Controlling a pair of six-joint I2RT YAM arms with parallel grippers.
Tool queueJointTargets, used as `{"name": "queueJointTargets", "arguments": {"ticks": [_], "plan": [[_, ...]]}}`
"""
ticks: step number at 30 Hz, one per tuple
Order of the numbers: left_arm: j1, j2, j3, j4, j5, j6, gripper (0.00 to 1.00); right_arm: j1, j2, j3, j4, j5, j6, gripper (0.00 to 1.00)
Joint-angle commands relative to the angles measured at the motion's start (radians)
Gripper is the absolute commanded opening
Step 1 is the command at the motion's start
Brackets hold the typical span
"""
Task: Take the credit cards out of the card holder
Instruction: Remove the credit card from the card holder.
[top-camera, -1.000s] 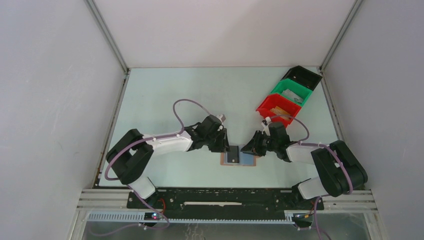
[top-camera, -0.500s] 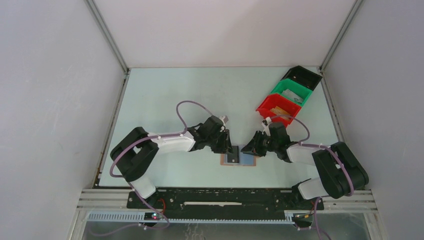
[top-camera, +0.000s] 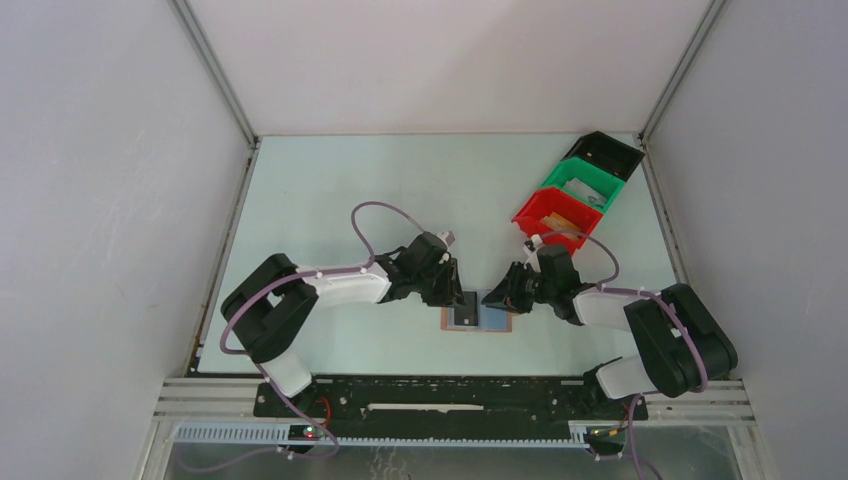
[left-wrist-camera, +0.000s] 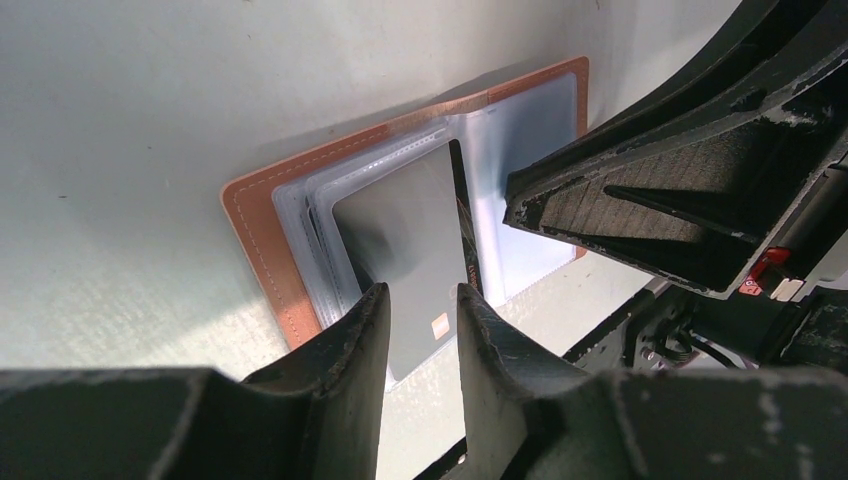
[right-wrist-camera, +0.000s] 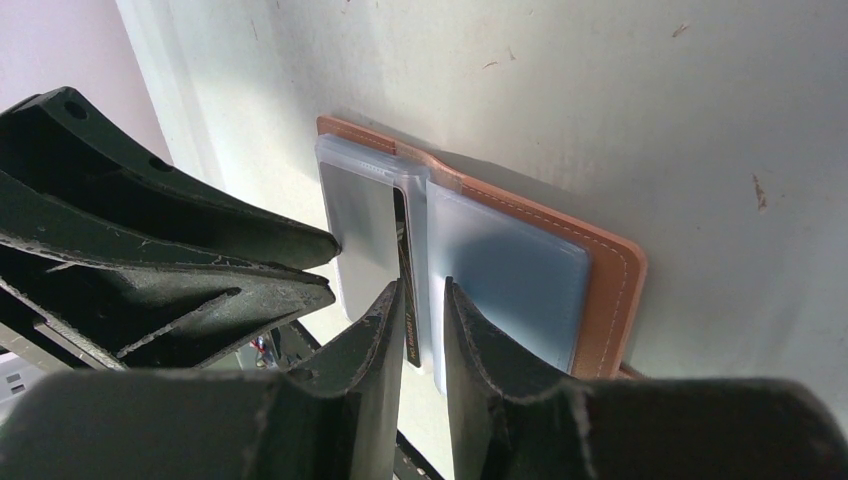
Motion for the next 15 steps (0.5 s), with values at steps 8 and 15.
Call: {"name": "queueJointTargets", "arguments": {"ticks": [8, 15], "plan": [[-0.004, -0.009, -0.002, -0.033, -0.057, -0.006, 0.36, 0.007, -0.002, -0.003, 0.015, 0.007, 0.002, 0.29], [-0.004, -0.019, -0.01, -0.034, -0.066, -0.01, 0.36, 0.008, -0.003, -0.003, 0.013, 0.01, 0.001, 0.29]]}}
